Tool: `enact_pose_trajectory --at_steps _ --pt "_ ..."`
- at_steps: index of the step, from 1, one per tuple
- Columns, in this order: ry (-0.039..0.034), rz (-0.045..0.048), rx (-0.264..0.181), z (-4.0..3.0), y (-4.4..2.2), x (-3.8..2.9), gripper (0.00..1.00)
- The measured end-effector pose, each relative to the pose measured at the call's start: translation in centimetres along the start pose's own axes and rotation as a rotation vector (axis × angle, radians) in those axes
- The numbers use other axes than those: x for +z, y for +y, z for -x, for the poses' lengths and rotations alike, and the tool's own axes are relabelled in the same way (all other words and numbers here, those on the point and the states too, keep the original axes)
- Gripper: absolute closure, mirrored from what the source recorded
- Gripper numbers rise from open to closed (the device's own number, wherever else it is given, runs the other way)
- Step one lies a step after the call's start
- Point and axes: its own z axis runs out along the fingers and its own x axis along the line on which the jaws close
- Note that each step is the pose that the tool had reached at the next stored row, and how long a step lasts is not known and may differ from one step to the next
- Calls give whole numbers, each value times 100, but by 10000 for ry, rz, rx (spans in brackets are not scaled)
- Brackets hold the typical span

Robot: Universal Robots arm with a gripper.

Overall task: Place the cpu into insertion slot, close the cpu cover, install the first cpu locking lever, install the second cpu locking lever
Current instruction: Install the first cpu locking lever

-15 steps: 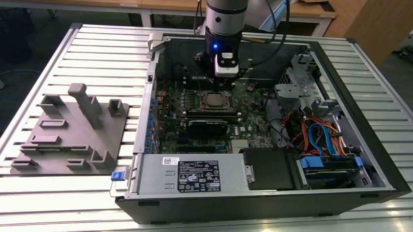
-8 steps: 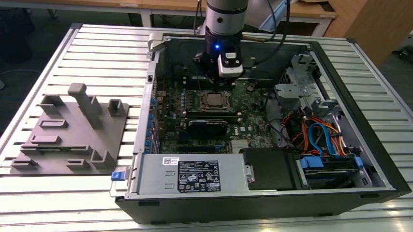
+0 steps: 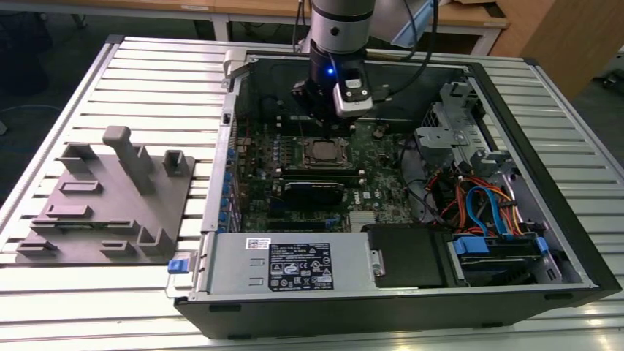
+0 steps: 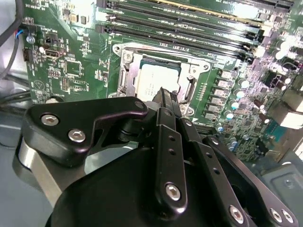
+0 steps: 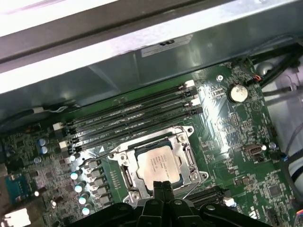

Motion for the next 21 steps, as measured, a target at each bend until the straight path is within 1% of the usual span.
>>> enact_pose_trajectory --at_steps 4,10,14,18,21 --pt "0 2 -57 -8 -3 0 90" --pt "1 1 -63 -49 -17 -2 90" --pt "1 3 -92 -88 -30 -3 90" --pt "1 3 -131 -150 -50 -5 90" --pt "4 9 -308 -173 -56 -3 90"
